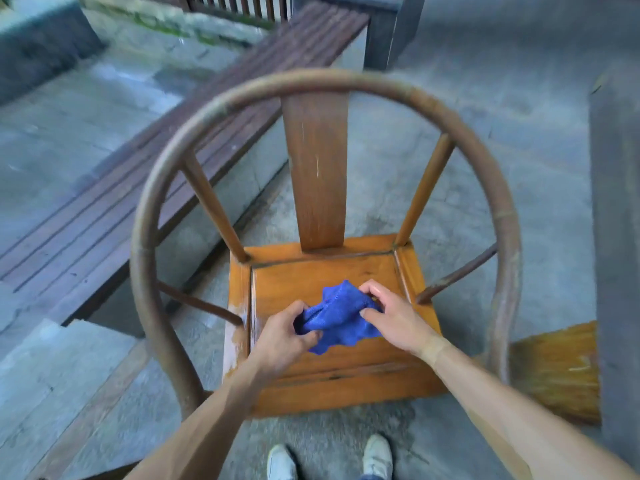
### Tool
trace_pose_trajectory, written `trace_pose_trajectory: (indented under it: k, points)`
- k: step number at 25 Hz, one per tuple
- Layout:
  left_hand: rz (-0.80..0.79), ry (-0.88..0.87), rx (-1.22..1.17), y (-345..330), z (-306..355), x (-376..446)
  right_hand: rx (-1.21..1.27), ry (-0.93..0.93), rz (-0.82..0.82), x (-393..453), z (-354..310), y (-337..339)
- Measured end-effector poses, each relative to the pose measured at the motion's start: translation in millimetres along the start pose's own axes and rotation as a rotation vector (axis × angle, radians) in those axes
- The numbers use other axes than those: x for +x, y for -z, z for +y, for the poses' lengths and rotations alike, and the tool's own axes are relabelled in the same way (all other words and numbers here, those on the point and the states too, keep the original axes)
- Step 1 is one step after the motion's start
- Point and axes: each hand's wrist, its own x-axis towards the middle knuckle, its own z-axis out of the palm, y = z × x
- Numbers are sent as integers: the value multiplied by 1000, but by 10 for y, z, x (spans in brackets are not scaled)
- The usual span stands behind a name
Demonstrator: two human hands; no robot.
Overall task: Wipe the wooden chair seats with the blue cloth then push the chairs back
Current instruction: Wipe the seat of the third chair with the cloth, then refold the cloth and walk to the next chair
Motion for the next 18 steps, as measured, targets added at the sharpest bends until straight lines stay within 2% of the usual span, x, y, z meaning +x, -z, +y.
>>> trace_pose_trajectory:
  k: [5, 10, 12, 14, 18]
  points:
    - [51, -322, 20, 677, 1545, -249, -9, 225, 109, -467, -1302, 885]
    - [64, -461, 66, 1000, 2676, -420, -12, 426, 196, -897, -2311, 1583]
    - [161, -532, 131, 1057, 3008, -454, 27, 479, 244, -1023, -2542, 1780]
    - [229, -610, 92, 1079, 3277, -482, 101, 484, 300, -1170, -2682, 1945]
    - [126, -606, -170, 996, 3868, -562, 262, 454, 362, -1421, -2697, 2332]
